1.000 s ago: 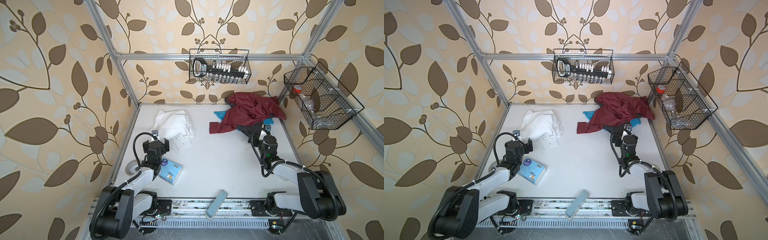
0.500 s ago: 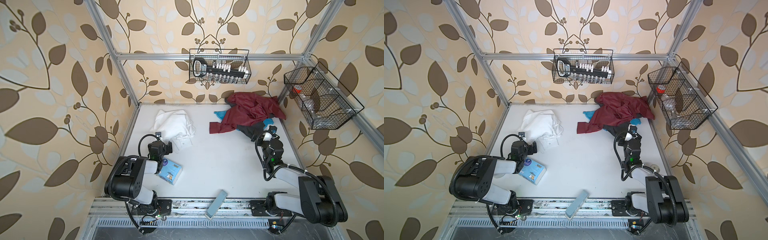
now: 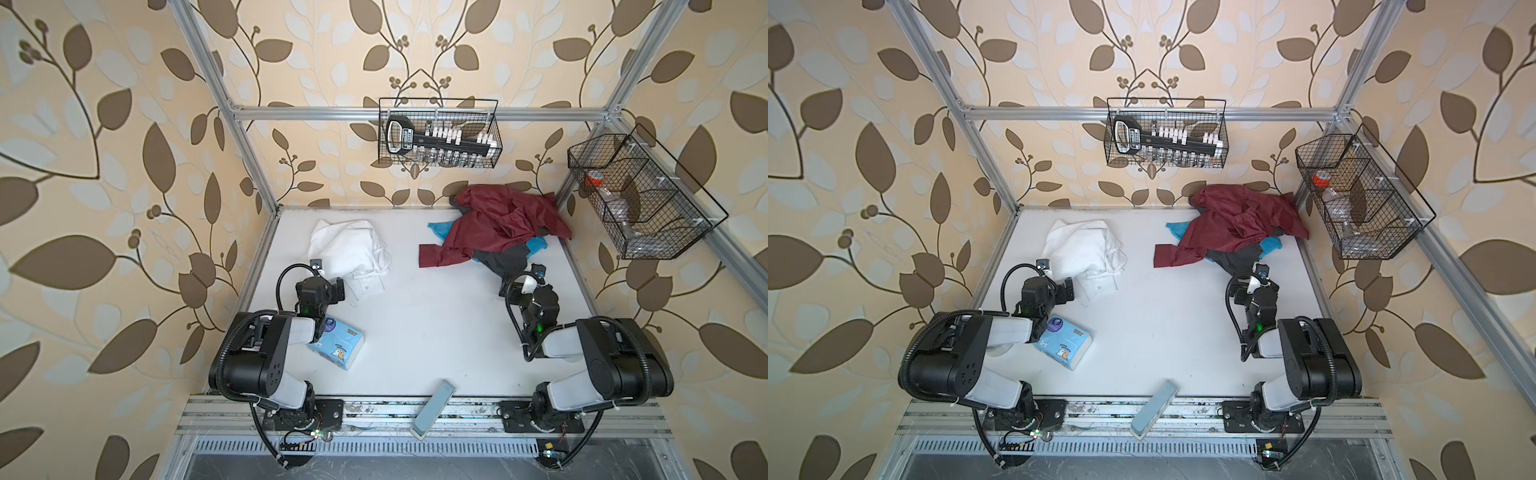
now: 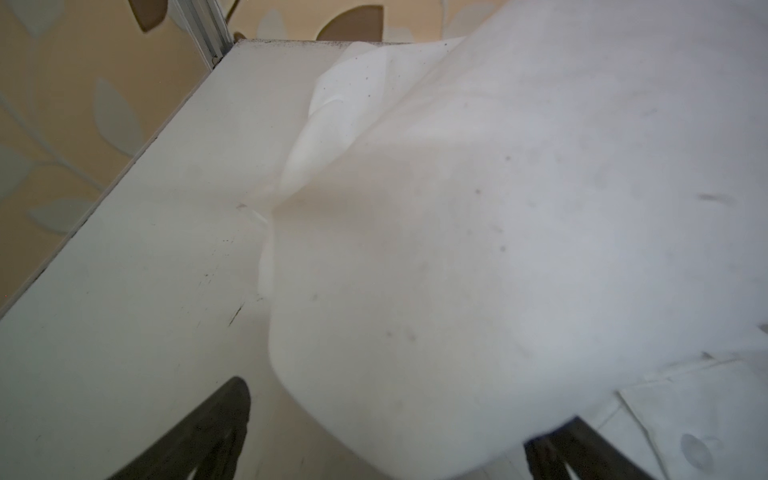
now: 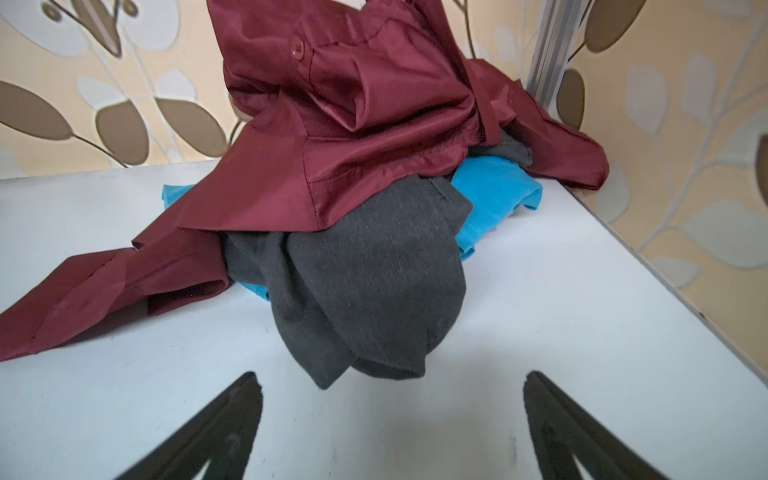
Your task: Pick out a specific cloth from the pile
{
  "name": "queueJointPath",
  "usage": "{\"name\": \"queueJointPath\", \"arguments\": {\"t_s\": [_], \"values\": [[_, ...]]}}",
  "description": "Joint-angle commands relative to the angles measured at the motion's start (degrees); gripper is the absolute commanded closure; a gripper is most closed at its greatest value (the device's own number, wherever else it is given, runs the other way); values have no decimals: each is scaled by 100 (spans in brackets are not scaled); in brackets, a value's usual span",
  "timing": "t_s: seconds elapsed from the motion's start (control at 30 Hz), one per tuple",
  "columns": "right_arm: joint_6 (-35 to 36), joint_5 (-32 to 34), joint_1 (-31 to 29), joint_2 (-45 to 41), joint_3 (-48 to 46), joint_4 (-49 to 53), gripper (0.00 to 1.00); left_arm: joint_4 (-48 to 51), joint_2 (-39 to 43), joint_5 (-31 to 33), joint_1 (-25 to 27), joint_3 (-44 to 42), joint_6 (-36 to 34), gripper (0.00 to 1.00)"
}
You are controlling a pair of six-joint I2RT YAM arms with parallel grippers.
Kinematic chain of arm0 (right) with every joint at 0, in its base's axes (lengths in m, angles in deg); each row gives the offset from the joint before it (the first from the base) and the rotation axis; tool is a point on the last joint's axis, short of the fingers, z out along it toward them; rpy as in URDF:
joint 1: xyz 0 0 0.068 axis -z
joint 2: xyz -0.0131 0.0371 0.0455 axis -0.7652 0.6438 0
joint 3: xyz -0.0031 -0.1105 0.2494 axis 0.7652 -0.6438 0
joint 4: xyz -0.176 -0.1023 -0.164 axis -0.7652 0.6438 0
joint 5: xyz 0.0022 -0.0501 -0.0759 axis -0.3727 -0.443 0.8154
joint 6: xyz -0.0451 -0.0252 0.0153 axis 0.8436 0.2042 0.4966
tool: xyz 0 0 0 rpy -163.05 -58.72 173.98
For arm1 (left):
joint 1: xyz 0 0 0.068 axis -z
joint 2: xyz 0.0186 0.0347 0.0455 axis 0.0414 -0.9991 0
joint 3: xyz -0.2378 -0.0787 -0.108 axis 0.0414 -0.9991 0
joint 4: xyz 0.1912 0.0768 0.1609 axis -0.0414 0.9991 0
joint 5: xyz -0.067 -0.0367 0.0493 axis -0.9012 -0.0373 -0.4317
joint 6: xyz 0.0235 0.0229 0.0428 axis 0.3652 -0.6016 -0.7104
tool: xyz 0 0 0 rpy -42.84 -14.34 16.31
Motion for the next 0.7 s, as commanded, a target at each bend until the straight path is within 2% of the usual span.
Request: {"name": "queueJointPath", "arguments": {"t_s": [0.0,0.67], "values": [[10,-203,22,-29,23,-246,0,-109,10,-53,-63,130,72,1],[36,-261,17,-30,46,-210,0,-100,6,-51,-64,139,72,1]]}}
